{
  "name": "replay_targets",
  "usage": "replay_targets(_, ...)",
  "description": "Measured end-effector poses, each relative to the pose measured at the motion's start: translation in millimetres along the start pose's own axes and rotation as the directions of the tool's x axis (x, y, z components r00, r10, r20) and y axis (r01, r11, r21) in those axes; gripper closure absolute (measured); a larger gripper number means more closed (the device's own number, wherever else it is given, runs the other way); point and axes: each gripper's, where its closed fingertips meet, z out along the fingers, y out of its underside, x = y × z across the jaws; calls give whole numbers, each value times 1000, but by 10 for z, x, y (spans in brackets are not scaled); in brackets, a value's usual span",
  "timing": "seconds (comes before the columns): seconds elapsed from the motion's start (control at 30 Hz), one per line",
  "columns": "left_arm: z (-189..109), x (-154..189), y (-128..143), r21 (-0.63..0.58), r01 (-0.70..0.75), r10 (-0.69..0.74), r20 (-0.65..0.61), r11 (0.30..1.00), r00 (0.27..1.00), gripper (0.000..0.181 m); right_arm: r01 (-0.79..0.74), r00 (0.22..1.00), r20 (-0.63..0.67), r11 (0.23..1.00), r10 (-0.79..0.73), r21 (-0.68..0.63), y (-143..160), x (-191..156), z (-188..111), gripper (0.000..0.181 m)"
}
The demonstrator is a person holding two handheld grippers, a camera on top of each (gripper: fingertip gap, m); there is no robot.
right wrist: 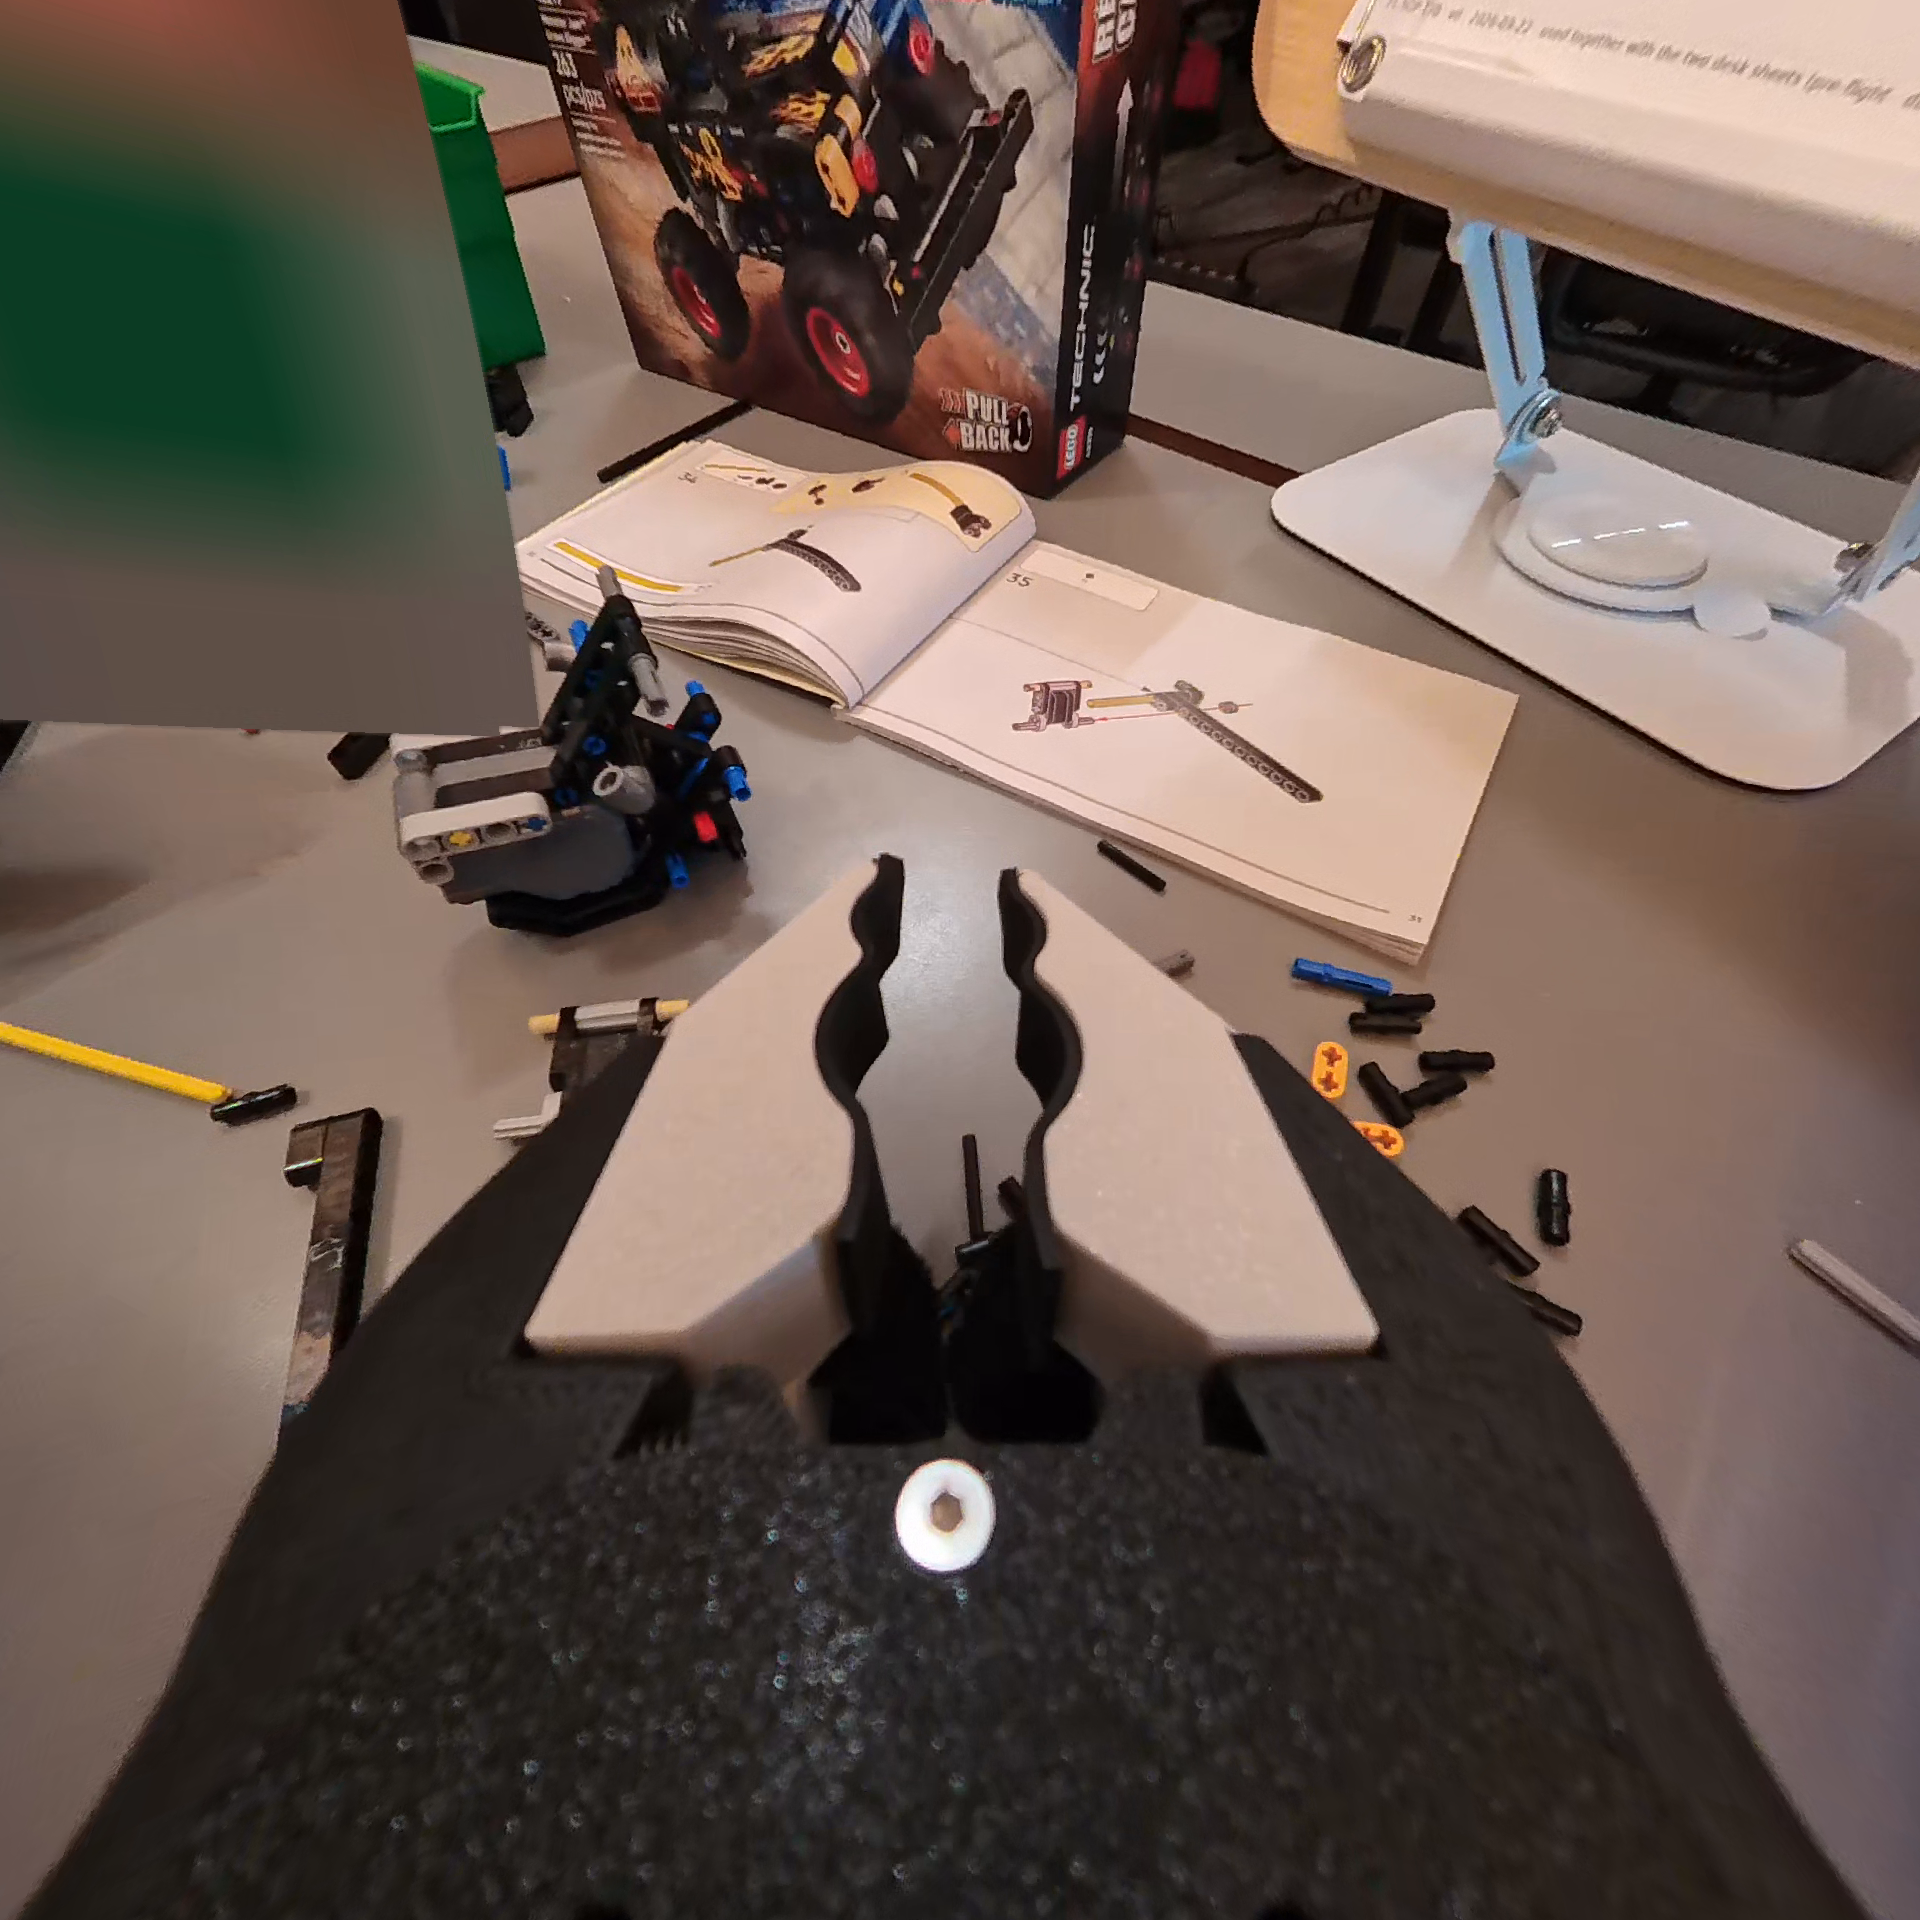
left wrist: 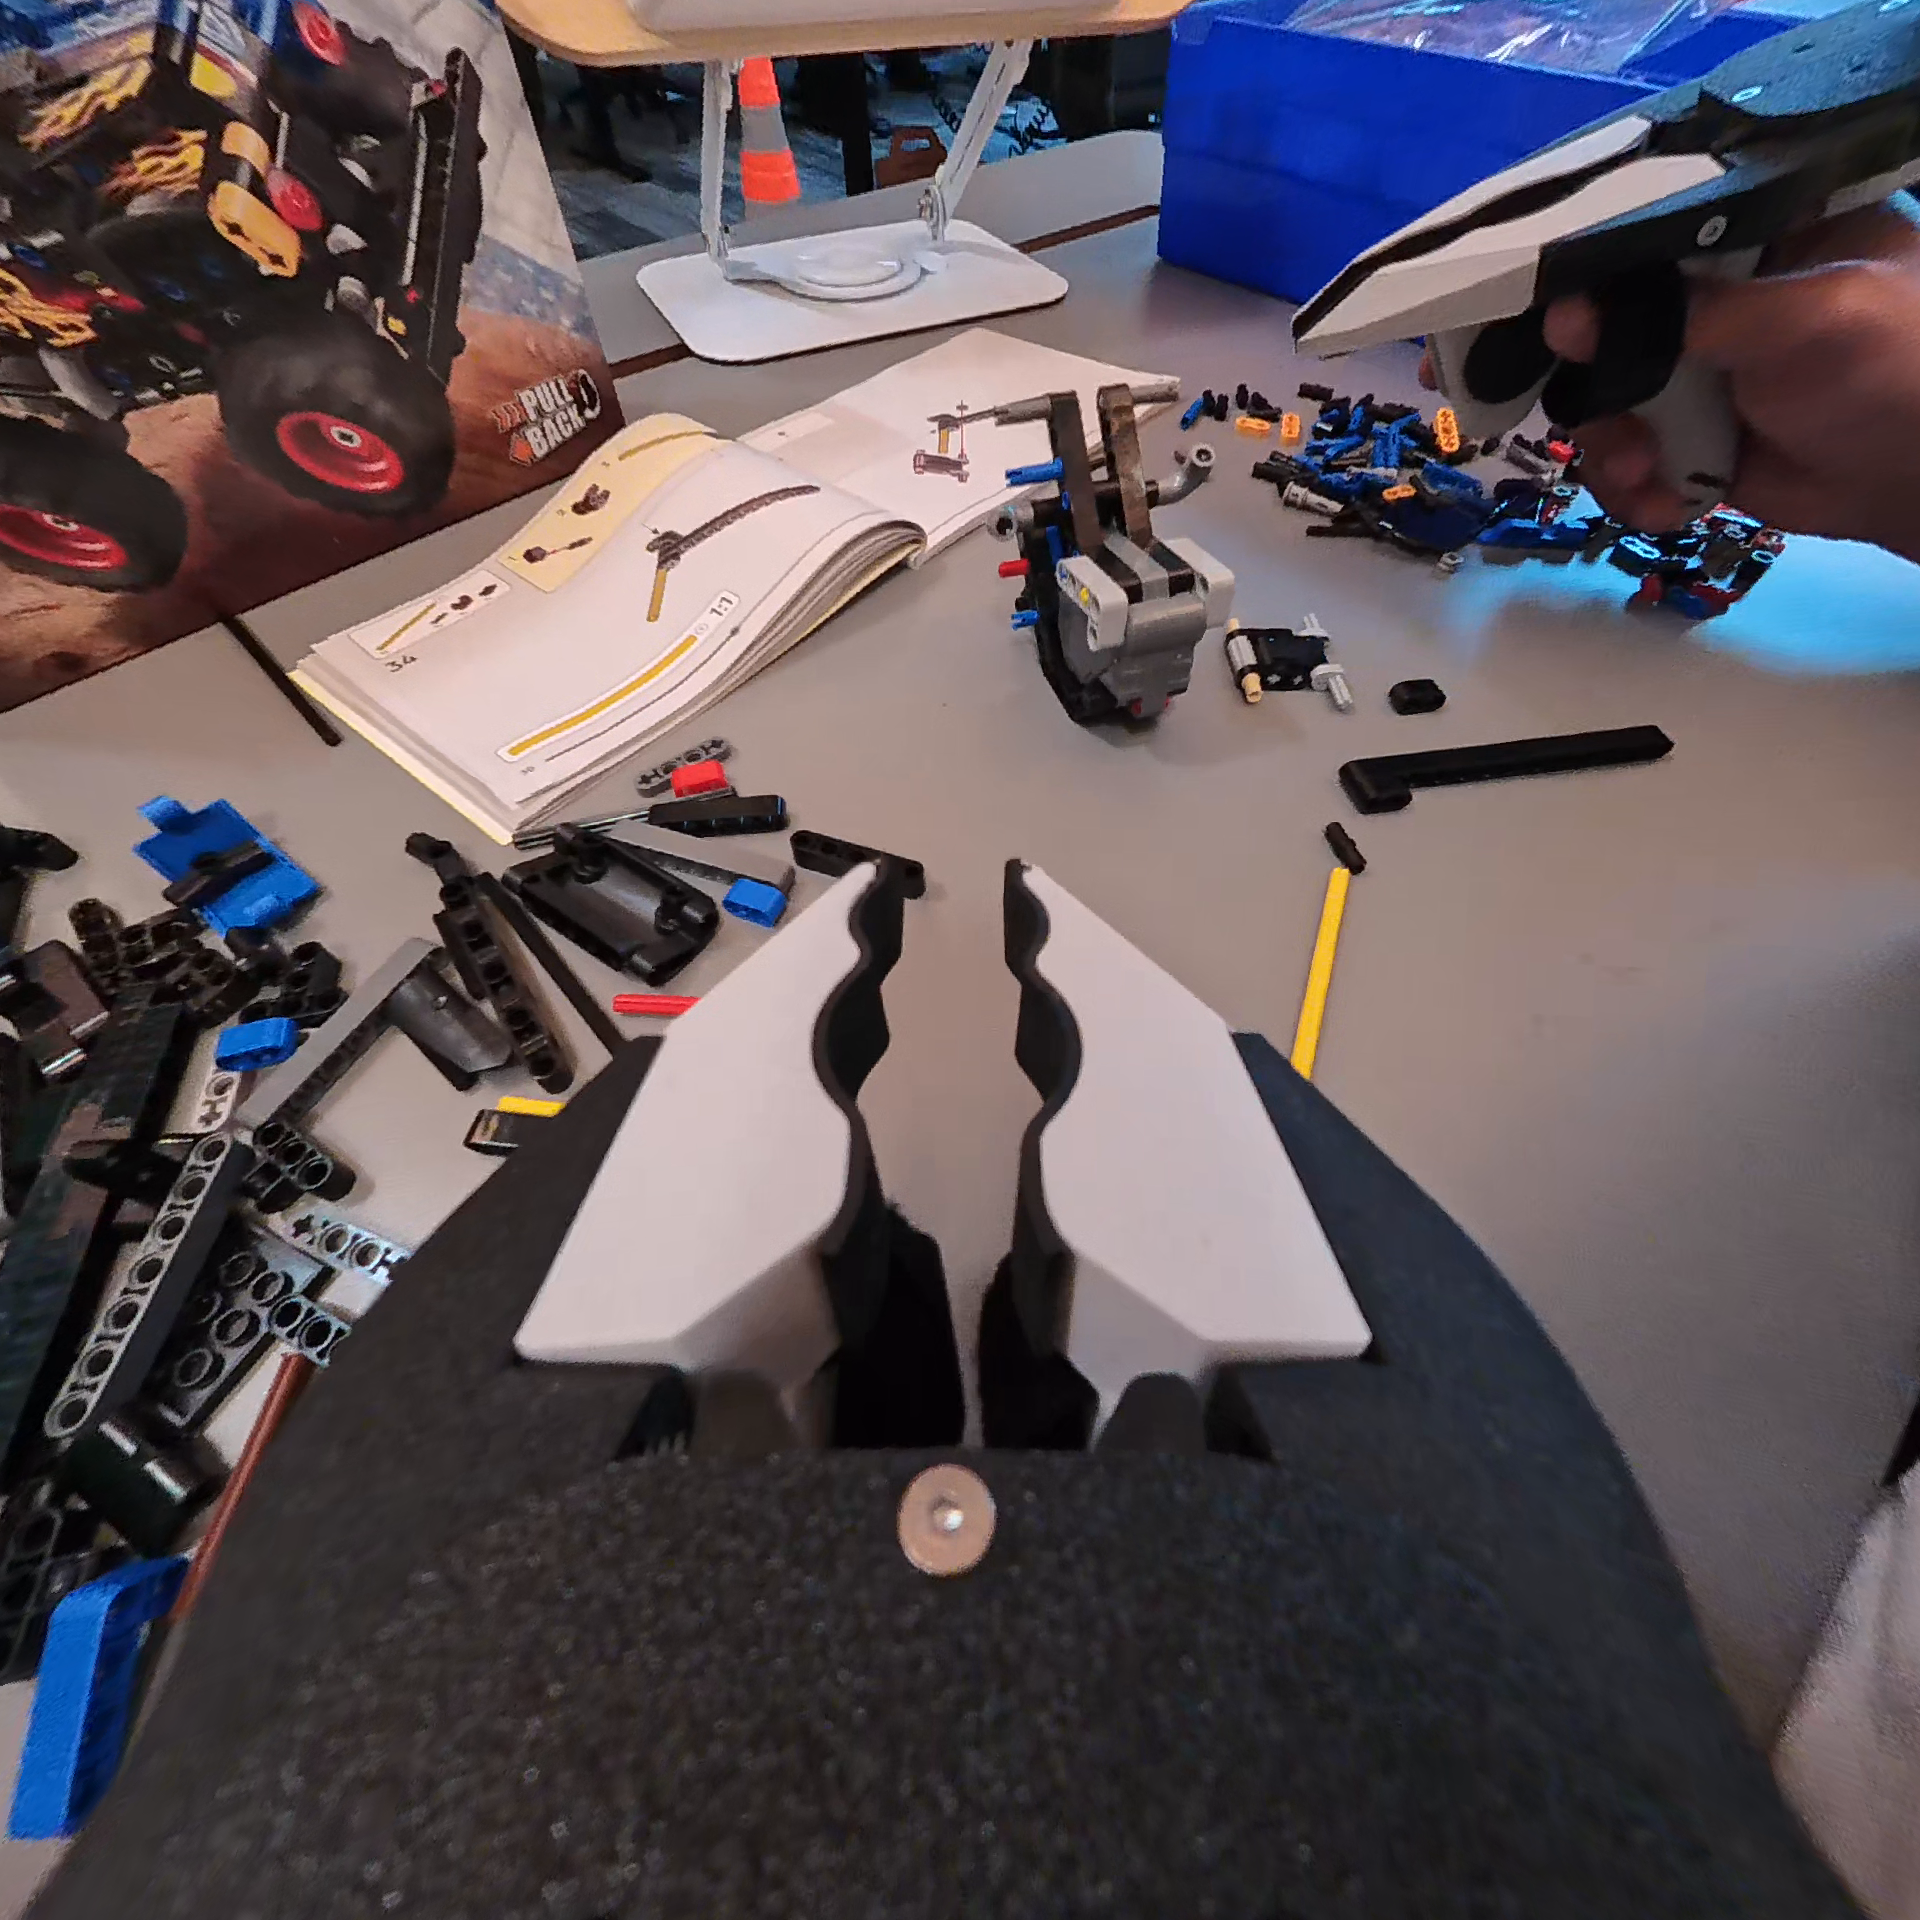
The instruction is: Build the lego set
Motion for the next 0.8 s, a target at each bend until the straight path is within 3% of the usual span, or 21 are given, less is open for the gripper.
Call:
replay_targets(0.23, 26, 17, 6, -10, 2, -3, -22, 1000, 1000, 165, 11, 1000, 11, 1000, -11, -25, 49, -30, 37, 163)
replay_targets(0.33, 16, 152, 1, -2, -42, 42, -93, 999, 995, 171, 28, 1000, 8, 999, -28, -29, 53, -40, 44, 164)
replay_targets(0.6, 33, 130, 17, -18, -30, 28, -86, 999, 996, 175, 61, 998, -4, 997, -61, -38, 60, -45, 42, 165)
replay_targets(0.7, 60, -47, 19, -66, 13, -15, -34, 998, 999, 173, 58, 998, -5, 998, -58, -32, 38, -42, 37, 166)
replay_targets(0.8, -80, -413, -145, -207, -142, 136, -43, 968, 990, 166, 50, 999, 10, 998, -49, -28, 30, -70, 21, 165)
